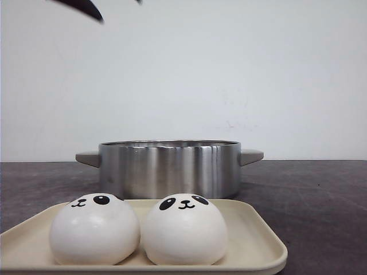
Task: Steam buns
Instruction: 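Lower the right gripper onto the front panda bun nearest it and grasp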
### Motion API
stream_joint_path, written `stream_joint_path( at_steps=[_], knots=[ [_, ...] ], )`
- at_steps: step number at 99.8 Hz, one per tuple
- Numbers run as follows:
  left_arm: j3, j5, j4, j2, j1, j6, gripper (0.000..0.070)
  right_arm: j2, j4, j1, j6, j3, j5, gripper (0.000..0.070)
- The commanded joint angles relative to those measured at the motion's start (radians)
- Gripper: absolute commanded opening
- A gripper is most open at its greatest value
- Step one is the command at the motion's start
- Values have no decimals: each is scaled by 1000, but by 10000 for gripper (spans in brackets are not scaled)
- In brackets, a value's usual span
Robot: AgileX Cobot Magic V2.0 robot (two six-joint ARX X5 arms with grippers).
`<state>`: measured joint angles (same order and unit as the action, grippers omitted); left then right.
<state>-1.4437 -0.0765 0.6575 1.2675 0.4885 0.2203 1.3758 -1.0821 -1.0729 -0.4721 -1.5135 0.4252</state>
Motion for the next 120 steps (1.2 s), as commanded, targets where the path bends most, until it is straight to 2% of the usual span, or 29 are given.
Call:
stream_joint_path(
  at_steps=[1,17,20,24,34,37,40,58,78,98,120],
  knots=[
    [-22,2,16,-49,6,-18,470,16,75,-10,-72,73,-60,1],
    [-22,9,55,-188,6,-18,470,23,194,-10,-173,260,-188,3],
    [-22,14,60,-209,6,-18,470,23,209,-10,-184,288,-205,28],
    [-22,21,66,-238,6,-18,470,23,227,-10,-198,321,-227,113],
    [-22,27,89,-295,6,-19,470,23,244,-11,-236,378,-250,401],
    [-22,27,99,-309,6,-19,470,23,243,-11,-244,388,-253,451],
    [-22,27,108,-319,6,-18,470,23,244,-11,-249,397,-253,472],
    [-21,28,159,-368,6,-18,470,24,287,-9,-259,441,-284,473],
    [-21,27,161,-386,6,-17,470,84,344,6,-263,465,-365,473],
    [-21,27,164,-388,6,-17,470,193,399,17,-263,465,-378,473],
    [-21,27,166,-388,17,-13,470,290,398,23,-262,465,-391,473]
  ],
)
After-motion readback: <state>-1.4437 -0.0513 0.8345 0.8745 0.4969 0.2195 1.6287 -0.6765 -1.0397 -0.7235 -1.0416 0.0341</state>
